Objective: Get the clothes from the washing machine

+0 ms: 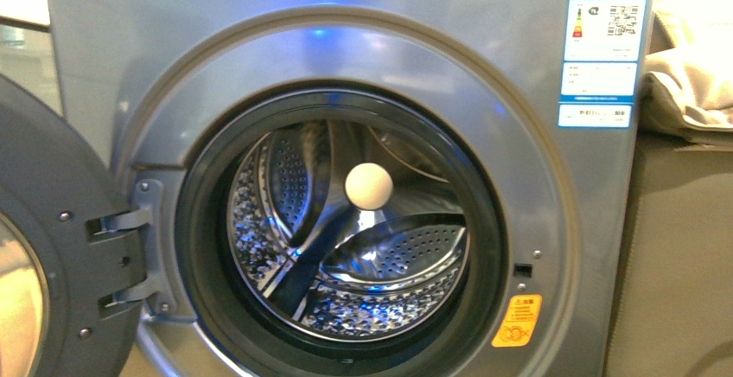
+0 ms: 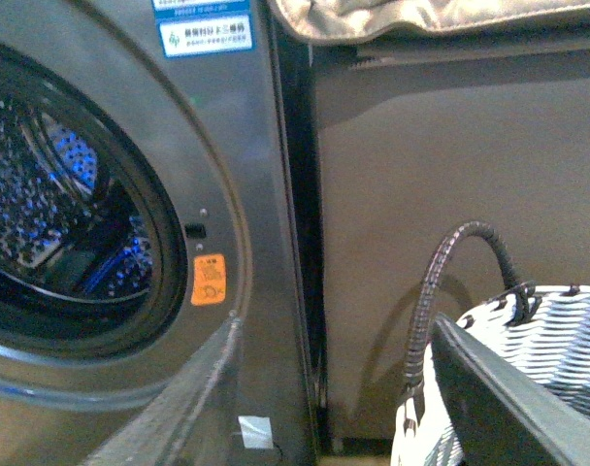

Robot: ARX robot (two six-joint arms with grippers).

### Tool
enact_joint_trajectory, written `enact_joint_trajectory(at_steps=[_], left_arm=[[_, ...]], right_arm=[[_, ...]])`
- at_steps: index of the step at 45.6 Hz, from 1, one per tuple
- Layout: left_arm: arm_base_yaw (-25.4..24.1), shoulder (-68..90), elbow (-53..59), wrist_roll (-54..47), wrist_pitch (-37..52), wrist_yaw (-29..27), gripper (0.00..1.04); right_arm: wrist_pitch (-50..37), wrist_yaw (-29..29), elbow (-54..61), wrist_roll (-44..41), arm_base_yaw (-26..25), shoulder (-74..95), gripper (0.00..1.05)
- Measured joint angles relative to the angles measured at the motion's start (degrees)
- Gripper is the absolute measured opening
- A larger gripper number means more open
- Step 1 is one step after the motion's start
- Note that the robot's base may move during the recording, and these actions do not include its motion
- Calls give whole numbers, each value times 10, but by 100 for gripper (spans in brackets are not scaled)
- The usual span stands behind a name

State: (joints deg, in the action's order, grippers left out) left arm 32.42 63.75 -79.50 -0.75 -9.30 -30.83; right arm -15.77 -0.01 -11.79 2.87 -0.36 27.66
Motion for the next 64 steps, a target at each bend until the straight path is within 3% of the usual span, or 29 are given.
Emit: enact_joint_trajectory(at_steps=[5, 11, 15, 27, 45, 48, 51, 54, 64], left_arm=[[-61, -122, 216, 5, 81, 45, 26], [-104, -195, 358, 6, 131, 92, 4], [-129, -223, 433, 8, 155, 130, 4], [-198, -298, 572, 8, 201, 183, 4], [-261, -387, 682, 8, 225, 250, 4], [-299, -403, 697, 8, 225, 300, 4], [-318, -421, 710, 8, 225, 305, 4], [-323, -436, 724, 8, 224, 306, 4], [-323, -472, 749, 8, 213, 308, 4]], right_arm=[[0, -2, 26, -18, 2, -26, 35], [4, 0, 45, -23, 2, -51, 14], [8, -1, 56, -26, 2, -65, 1], [25, 0, 78, -27, 2, -105, 2], [49, 0, 106, -27, 2, -161, 2], [53, 0, 115, -27, 2, -171, 2], [88, 0, 115, -27, 3, -201, 2], [152, 0, 115, -27, 2, -259, 2], [157, -1, 115, -27, 3, -274, 2]])
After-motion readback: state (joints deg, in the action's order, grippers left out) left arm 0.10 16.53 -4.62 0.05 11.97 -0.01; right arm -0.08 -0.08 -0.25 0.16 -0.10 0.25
